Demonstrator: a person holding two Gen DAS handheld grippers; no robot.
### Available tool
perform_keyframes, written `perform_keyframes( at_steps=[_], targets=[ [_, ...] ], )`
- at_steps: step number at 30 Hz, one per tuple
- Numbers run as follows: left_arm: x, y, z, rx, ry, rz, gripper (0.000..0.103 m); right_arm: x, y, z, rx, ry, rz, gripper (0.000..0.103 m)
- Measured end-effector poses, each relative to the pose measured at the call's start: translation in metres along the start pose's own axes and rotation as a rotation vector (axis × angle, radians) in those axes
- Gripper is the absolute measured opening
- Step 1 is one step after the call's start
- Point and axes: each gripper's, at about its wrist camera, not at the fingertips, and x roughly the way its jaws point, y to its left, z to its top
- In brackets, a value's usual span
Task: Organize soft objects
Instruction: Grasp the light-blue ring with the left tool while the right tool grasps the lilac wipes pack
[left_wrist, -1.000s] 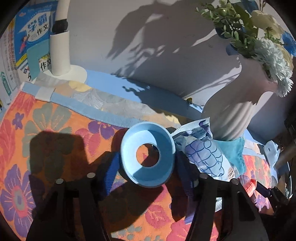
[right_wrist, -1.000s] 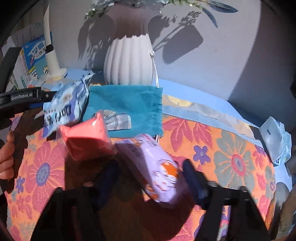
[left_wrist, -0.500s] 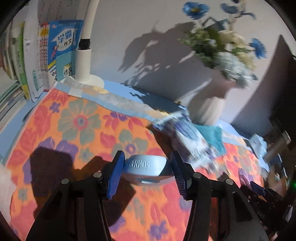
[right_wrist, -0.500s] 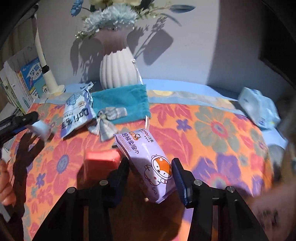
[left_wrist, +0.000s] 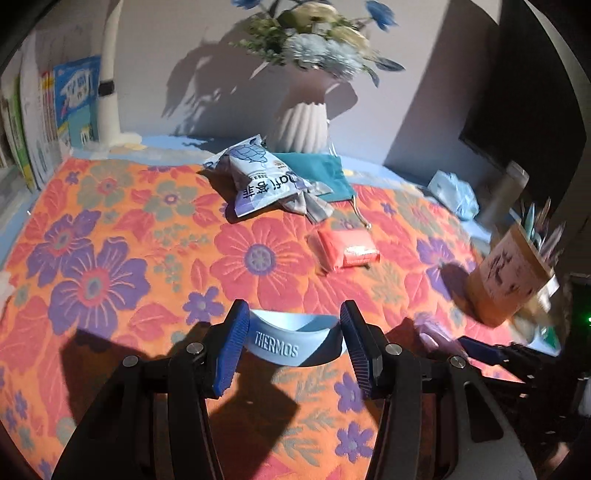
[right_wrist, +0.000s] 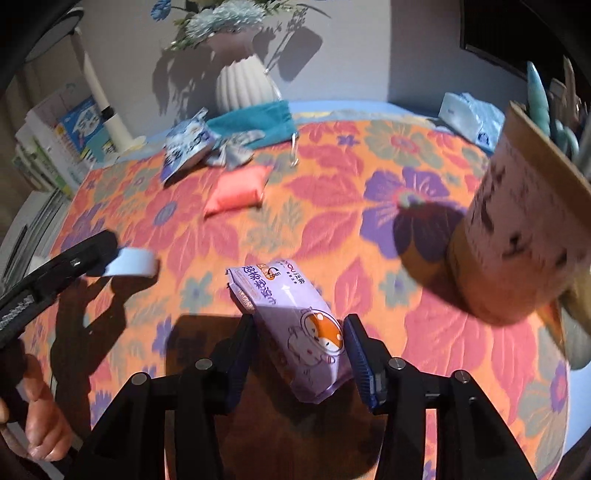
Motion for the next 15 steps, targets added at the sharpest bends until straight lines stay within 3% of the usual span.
perform_keyframes(
  at_steps=[5, 10, 12, 14, 15],
  targets=[
    [-0.01, -0.012, -0.004, 0.038, -0.013, -0.016, 0.04, -0.006, -0.011, -0.012, -0.021, -0.003, 0.065, 0.077],
    [-0.006, -0.006, -0.014, 0.037, 0.029, 0.011, 0.043, 0.001, -0.015, -0.009, -0.076, -0.019, 0.029, 0.079],
    [-0.004, 0.001, -0.022, 0.018, 0.062, 0.033, 0.058, 0.005, -0.014, -0.009, -0.087, -0.013, 0.03, 0.079],
    [-0.005, 0.011, -0.03, -0.017, 0.07, 0.049, 0.083, 0.009, -0.008, -0.009, -0.112, -0.023, 0.012, 0.08],
    [-0.005, 0.012, -0.032, -0.02, 0.071, 0.044, 0.086, 0.011, -0.005, -0.009, -0.121, -0.027, 0.002, 0.079]
  ],
)
